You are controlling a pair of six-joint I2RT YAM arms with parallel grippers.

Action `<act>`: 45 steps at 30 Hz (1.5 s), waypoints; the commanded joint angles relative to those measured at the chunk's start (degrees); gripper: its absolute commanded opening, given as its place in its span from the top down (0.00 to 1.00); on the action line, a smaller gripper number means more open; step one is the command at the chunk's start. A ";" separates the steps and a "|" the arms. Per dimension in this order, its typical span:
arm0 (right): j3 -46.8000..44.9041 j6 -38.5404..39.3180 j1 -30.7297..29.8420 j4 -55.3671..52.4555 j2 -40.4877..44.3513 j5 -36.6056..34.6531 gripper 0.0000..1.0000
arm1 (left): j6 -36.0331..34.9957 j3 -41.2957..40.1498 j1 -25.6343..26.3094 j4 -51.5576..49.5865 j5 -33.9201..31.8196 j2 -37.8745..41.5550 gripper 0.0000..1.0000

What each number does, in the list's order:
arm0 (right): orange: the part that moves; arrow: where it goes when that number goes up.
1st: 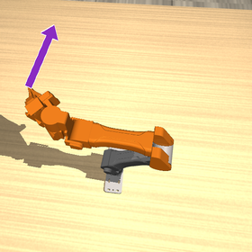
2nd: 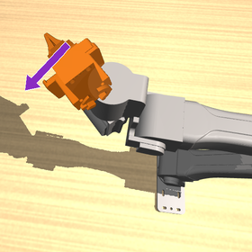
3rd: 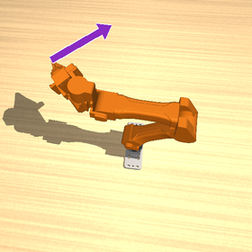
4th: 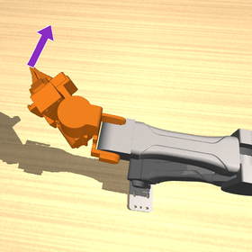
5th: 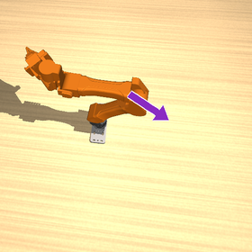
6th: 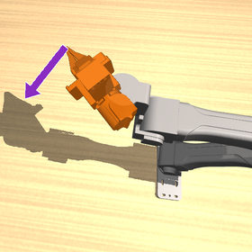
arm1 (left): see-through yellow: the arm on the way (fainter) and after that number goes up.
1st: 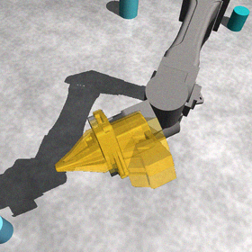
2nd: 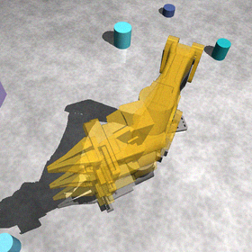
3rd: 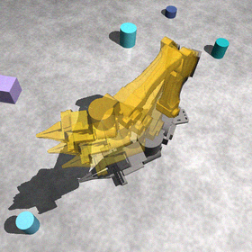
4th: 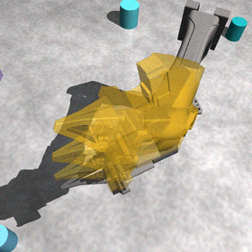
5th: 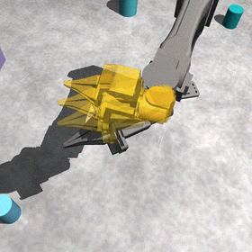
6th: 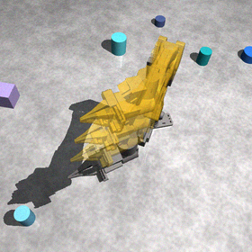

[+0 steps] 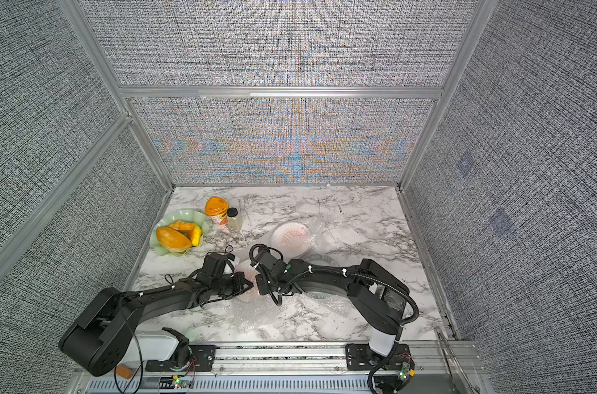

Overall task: Unpack dinner plates from bubble wrap
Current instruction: Unwrap the bubble wrap at the center of the board.

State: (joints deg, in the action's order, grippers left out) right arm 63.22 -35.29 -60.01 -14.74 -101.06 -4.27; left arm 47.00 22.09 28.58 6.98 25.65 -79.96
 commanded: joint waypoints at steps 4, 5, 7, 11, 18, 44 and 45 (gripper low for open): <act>-1.60 -2.07 0.49 0.47 1.93 -2.50 1.00 | -0.61 -1.06 -0.11 -12.05 -7.46 -2.15 1.00; -1.77 -2.08 0.61 0.46 2.08 -2.62 1.00 | -0.28 -1.39 -0.03 -12.13 -7.75 -1.39 1.00; -2.12 -2.16 0.85 0.42 2.50 -3.34 1.00 | 0.10 -1.70 -0.09 -13.23 -8.49 0.73 1.00; -2.31 -2.29 1.38 0.60 2.62 -3.28 1.00 | 0.24 -2.14 -0.10 -15.36 -8.74 4.26 1.00; -2.37 -2.41 1.91 1.46 2.97 -3.09 1.00 | -0.03 -2.04 -0.05 -14.53 -8.16 2.09 1.00; -21.57 -15.66 5.73 16.07 10.73 -5.01 1.00 | -1.19 -0.03 -0.11 -15.57 -5.89 6.22 1.00; -21.93 -16.00 5.90 17.36 10.13 -4.44 1.00 | -1.21 0.06 -0.08 -15.35 -5.58 6.27 1.00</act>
State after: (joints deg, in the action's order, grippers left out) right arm 41.78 -48.31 -54.33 -0.49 -90.08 -9.80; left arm 46.72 22.24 28.47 -1.93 22.41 -73.45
